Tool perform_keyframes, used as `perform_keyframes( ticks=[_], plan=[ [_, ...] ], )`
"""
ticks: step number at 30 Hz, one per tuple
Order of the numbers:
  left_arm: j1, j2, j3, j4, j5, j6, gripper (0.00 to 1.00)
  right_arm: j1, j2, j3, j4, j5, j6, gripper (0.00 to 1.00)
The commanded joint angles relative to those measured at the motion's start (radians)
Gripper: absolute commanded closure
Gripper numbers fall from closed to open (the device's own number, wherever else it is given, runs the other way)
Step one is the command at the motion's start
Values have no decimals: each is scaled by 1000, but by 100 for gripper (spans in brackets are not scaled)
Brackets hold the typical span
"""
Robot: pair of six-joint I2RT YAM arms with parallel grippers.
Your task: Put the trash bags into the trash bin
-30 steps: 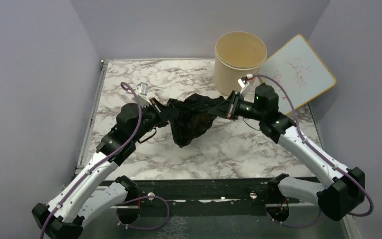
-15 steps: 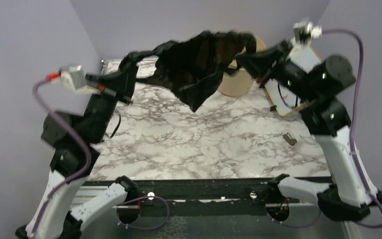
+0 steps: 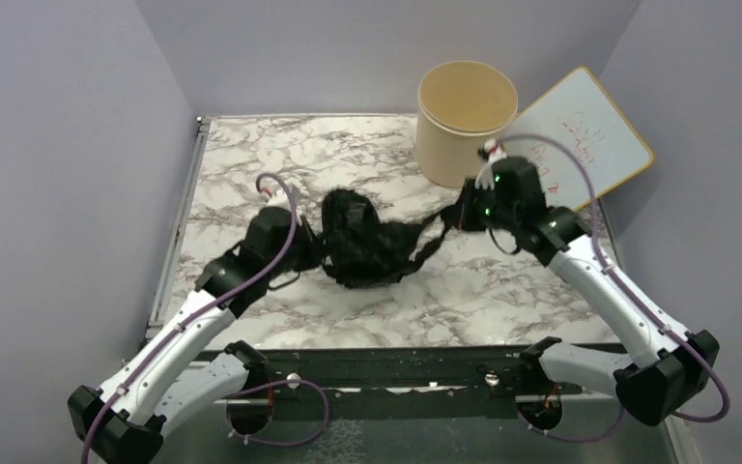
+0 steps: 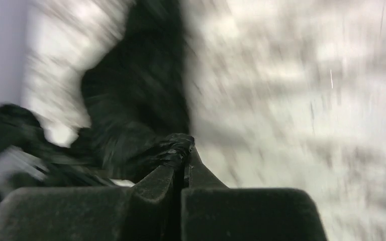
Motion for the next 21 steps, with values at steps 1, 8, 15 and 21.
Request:
perform_keyframes(
  ticks=[1,8,15,21],
  plan=[
    [3,111,486,120,-55,173,100,0,64,479,112,-25,-148,99],
    [3,27,673,460,61,340,100,1,-183,367,666,-153,-233,99],
    [2,-97,47,207,66,72,100,1,-383,-281,325,203,139,99],
    [2,112,-122,193,259,-63,100,0,-239,-137,73,206,129,99]
  ],
)
